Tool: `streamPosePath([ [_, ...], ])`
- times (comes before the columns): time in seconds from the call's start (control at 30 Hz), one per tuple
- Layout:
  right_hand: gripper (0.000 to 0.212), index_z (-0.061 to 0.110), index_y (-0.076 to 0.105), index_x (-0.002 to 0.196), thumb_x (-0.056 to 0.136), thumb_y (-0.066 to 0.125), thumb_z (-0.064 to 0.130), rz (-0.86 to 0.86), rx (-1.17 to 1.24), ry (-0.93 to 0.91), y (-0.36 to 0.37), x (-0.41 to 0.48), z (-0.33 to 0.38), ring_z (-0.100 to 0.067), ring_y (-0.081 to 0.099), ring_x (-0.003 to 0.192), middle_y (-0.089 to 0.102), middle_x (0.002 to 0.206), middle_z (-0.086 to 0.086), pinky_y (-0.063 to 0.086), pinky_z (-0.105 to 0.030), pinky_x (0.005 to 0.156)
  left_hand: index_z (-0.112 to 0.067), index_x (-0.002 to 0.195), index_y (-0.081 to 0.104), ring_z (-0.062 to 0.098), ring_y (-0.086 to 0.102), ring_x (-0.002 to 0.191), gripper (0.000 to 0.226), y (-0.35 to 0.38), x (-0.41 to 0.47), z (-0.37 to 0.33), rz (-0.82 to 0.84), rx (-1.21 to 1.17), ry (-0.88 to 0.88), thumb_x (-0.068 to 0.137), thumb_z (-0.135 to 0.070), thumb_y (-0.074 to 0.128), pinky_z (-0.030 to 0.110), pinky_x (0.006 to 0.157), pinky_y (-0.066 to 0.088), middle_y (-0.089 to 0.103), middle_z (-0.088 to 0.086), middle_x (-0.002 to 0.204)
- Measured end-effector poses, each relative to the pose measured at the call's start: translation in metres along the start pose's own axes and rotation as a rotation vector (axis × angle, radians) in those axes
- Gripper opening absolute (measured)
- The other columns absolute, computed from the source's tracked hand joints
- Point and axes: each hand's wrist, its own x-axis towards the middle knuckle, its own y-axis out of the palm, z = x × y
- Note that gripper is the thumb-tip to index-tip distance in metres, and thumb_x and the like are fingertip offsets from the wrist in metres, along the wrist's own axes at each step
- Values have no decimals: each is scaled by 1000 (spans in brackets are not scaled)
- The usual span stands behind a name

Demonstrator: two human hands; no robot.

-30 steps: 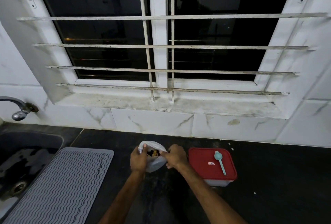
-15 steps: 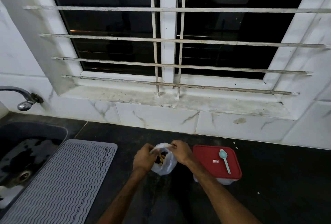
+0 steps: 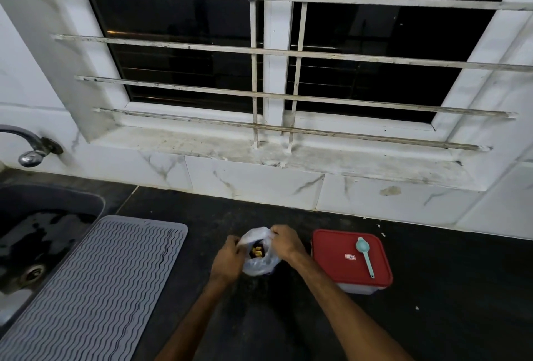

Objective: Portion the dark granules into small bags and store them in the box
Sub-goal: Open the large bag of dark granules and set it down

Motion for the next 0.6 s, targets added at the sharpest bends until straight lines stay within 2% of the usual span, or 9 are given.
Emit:
streamPosePath([
  [0.07, 11, 14, 63, 93, 91, 54, 8, 122, -109, -44, 1, 1, -3, -19, 57, 87, 64, 97, -10, 46, -31, 77, -15, 135, 40, 16, 55, 113, 54, -5, 3, 6, 79, 37, 81, 87, -15, 65, 36, 94, 50, 52, 0, 125],
  [0.1, 13, 16, 62, 92, 91, 54, 6, 168, -133, -70, 3, 1, -5, -20, 58, 89, 63, 96, -9, 47, -33, 80, -16, 143, 35, 13, 50, 119, 68, -5, 5, 7, 109, 81, 126, 83, -16, 68, 35, 99, 48, 46, -4, 130],
  [0.13, 16, 19, 60, 86, 90, 53, 6, 203, -138, -92, 7, 2, -7, -21, 60, 91, 63, 95, -7, 49, -34, 84, -19, 145, 36, 10, 50, 119, 71, -4, 7, 9, 143, 149, 167, 82, -21, 68, 33, 100, 48, 45, -8, 130],
  [0.17, 20, 22, 58, 79, 90, 52, 7, 226, -131, -106, 9, 2, -9, -22, 62, 92, 63, 92, -6, 50, -36, 86, -23, 141, 45, 9, 54, 115, 63, -3, 7, 4, 167, 213, 186, 82, -30, 67, 31, 96, 49, 51, -10, 125],
  [0.23, 22, 26, 59, 75, 92, 53, 14, 226, -112, -118, 15, 3, -11, -22, 64, 92, 66, 92, -4, 54, -40, 89, -25, 116, 65, 11, 65, 98, 33, -1, 9, -1, 137, 348, 183, 88, -43, 61, 28, 82, 52, 67, -9, 107],
  [0.3, 12, 20, 65, 96, 94, 53, 20, 141, -101, -102, 20, 1, -11, -22, 63, 98, 68, 106, -6, 53, -40, 90, -20, 100, 69, 15, 67, 90, 22, 2, 13, 1, 37, 389, 104, 94, -38, 56, 26, 73, 47, 72, -2, 97],
  [0.37, 30, 16, 57, 121, 93, 59, 28, 46, -163, -73, 28, -1, -13, -23, 57, 110, 60, 123, -7, 50, -36, 91, -16, 100, 67, 16, 64, 88, 21, 5, 14, 5, -28, 346, -12, 98, -30, 52, 26, 73, 45, 69, 2, 97],
  [0.43, 50, 13, 48, 131, 89, 64, 35, 16, -223, 0, 35, -6, -16, -27, 54, 117, 53, 129, -7, 47, -35, 89, -10, 102, 62, 19, 63, 89, 21, 8, 14, 10, -88, 214, -151, 99, -27, 49, 31, 76, 51, 65, 6, 99],
  [0.6, 28, 11, 63, 110, 90, 61, 30, -13, -217, 93, 41, -9, -37, -27, 65, 100, 68, 111, -9, 55, -37, 81, 3, 106, 60, 22, 59, 85, 18, 19, 18, 27, -157, -181, -403, 97, -11, 52, 31, 69, 46, 65, 19, 104],
])
